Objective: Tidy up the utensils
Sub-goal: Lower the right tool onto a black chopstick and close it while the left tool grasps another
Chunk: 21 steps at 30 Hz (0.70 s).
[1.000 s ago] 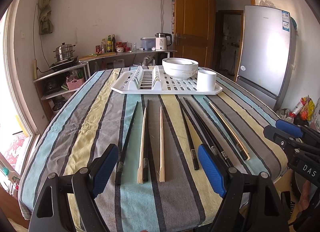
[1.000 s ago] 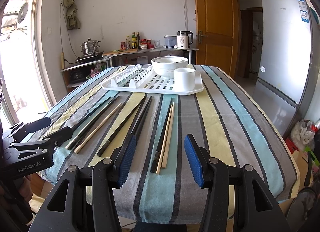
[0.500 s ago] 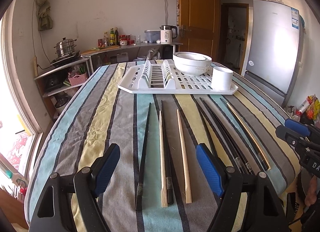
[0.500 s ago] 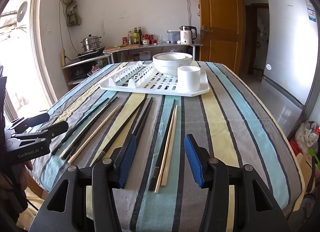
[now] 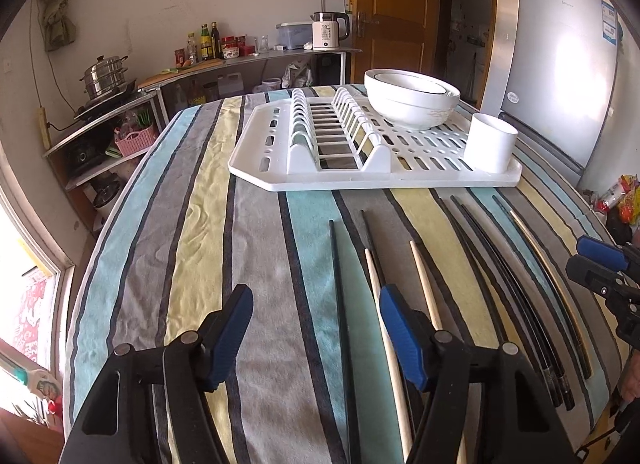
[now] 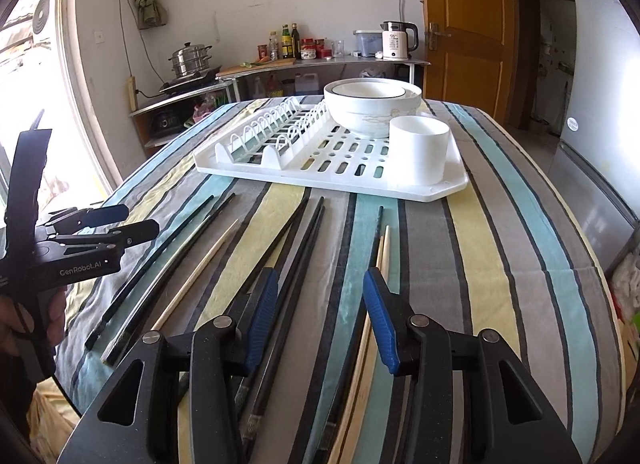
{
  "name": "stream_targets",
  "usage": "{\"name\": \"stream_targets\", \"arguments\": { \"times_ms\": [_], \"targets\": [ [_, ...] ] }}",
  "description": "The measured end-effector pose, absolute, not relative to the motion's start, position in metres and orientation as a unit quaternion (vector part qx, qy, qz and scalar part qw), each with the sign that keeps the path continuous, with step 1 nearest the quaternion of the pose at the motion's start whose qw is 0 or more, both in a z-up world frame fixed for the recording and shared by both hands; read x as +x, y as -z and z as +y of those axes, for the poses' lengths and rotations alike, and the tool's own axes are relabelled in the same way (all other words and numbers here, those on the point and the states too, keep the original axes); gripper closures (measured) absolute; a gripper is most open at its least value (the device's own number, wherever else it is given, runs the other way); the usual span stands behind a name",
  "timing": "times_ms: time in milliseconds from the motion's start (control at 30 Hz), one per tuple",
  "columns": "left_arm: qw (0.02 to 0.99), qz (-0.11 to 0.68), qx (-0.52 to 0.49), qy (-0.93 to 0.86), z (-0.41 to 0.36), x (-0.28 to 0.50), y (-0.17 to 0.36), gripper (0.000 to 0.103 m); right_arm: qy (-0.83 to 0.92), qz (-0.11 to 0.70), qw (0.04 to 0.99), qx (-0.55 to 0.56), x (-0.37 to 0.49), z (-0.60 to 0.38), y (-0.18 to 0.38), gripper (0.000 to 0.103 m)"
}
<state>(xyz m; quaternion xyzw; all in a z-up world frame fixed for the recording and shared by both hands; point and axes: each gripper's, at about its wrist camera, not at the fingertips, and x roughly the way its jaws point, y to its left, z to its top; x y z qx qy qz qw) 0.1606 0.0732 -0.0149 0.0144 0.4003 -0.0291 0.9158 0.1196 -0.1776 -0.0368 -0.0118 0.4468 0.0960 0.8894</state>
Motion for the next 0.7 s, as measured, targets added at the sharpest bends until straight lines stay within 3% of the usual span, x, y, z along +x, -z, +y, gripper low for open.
{"name": "stream_targets", "arguments": {
  "times_ms": [300,700],
  "targets": [
    [0.896,0.441,0.022,0.047,0.079,0.200,0.032,0.049,-0.100,0.504,0.858,-0.016,0.165,-0.171,0.070,0.078],
    [0.889,0.452,0.047,0.050,0.071,0.213,0.037,0.050,-0.102,0.527,0.843,-0.030,0.185,-0.162,0.082,0.081]
  ]
}}
